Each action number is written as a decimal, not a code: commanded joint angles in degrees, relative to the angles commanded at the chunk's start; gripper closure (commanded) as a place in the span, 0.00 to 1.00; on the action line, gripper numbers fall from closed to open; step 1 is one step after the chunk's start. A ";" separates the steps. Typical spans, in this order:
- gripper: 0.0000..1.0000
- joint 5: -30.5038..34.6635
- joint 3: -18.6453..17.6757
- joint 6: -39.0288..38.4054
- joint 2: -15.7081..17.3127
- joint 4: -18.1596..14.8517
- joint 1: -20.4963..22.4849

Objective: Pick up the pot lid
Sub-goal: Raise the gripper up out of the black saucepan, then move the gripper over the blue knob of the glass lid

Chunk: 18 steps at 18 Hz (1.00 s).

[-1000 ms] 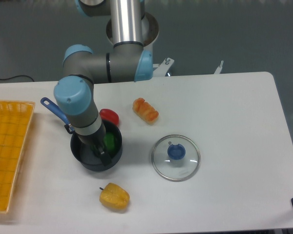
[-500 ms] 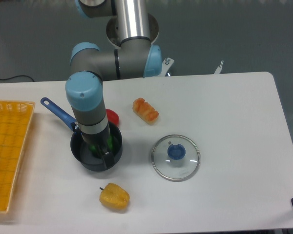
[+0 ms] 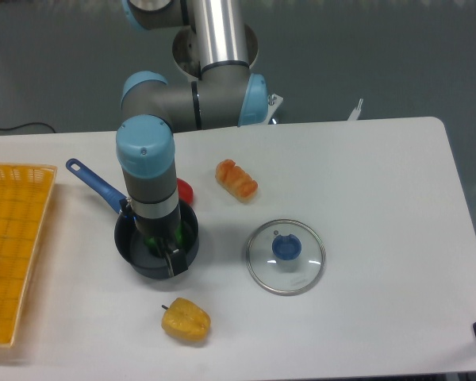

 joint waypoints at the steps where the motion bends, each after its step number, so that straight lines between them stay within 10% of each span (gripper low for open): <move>1: 0.00 0.09 0.17 -2.37 -0.09 0.09 0.00; 11: 0.00 0.70 2.45 -5.57 -0.70 0.00 3.16; 18: 0.00 3.41 1.76 26.75 -2.28 -0.44 8.78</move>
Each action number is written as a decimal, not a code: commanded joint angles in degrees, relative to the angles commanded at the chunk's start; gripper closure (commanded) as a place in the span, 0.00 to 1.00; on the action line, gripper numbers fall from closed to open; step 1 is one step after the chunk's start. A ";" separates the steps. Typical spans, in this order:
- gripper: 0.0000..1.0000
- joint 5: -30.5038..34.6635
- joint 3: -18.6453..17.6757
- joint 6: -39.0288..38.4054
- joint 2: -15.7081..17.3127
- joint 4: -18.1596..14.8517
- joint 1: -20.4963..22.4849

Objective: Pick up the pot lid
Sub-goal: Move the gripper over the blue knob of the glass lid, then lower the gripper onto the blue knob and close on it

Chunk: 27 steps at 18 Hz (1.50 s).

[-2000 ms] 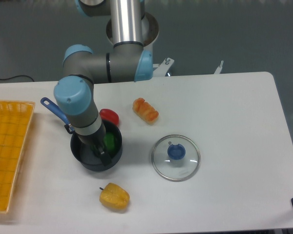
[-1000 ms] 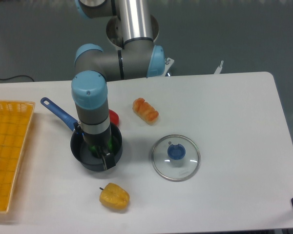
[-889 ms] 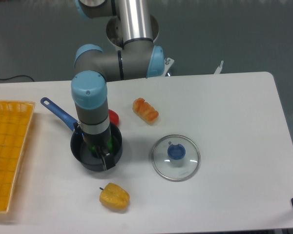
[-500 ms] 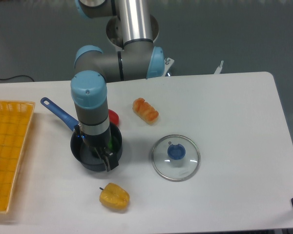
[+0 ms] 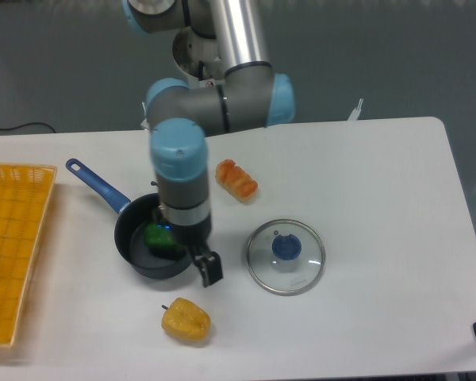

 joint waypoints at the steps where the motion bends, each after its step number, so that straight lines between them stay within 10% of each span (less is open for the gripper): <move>1: 0.00 3.07 -0.27 3.61 -0.18 0.00 0.35; 16: 0.00 5.82 -0.97 27.72 -5.19 0.18 7.82; 27: 0.00 5.82 -4.13 28.60 -4.93 0.62 9.41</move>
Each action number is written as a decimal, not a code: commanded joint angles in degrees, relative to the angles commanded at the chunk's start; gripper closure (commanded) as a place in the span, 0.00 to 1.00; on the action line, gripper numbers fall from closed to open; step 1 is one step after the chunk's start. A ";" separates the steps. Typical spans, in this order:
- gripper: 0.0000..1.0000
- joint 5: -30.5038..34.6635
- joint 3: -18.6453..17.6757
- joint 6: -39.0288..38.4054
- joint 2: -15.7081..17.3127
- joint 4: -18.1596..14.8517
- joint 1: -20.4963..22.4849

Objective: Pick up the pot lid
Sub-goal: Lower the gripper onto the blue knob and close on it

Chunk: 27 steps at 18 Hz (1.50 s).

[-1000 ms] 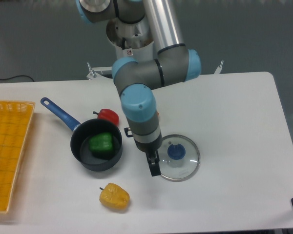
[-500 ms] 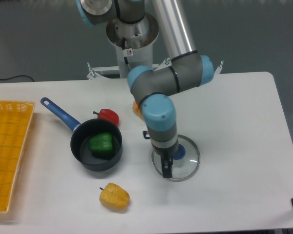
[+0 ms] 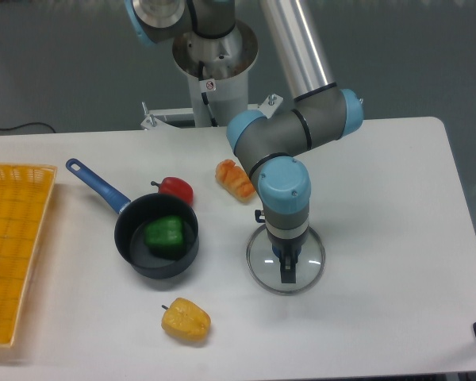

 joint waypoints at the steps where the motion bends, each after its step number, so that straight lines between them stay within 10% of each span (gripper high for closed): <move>1: 0.00 -0.09 -0.70 0.70 0.09 0.09 0.00; 9: 0.00 -0.09 -1.94 0.88 0.53 0.09 0.00; 16: 0.34 -0.09 -1.50 0.71 0.62 0.00 -0.09; 27: 0.48 0.00 -1.06 0.36 0.70 -0.35 -0.26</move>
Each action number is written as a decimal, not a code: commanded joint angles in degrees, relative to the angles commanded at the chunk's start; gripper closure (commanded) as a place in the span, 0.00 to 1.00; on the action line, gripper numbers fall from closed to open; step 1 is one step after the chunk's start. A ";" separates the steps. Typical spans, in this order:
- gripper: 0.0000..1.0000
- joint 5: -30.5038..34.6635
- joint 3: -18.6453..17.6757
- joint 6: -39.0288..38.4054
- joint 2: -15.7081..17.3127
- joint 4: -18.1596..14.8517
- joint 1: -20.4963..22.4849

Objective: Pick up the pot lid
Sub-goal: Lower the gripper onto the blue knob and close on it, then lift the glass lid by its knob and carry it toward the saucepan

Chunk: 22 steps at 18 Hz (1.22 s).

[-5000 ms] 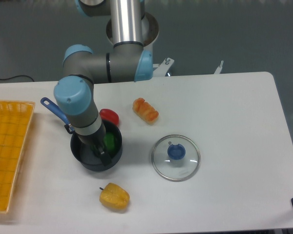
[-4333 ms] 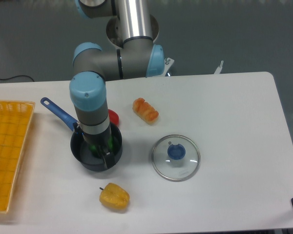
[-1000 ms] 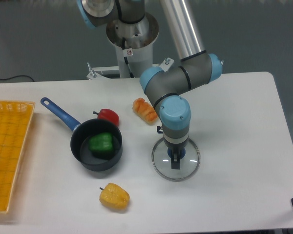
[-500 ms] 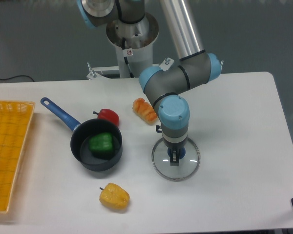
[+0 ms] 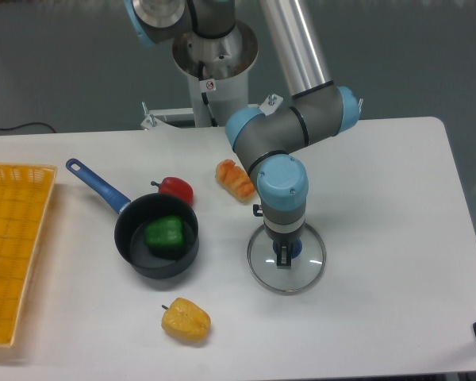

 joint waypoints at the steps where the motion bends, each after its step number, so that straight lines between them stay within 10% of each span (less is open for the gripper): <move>1: 0.48 0.00 0.09 0.00 0.26 -0.17 0.00; 22: 0.48 -6.42 4.92 -13.97 5.10 -10.20 -5.80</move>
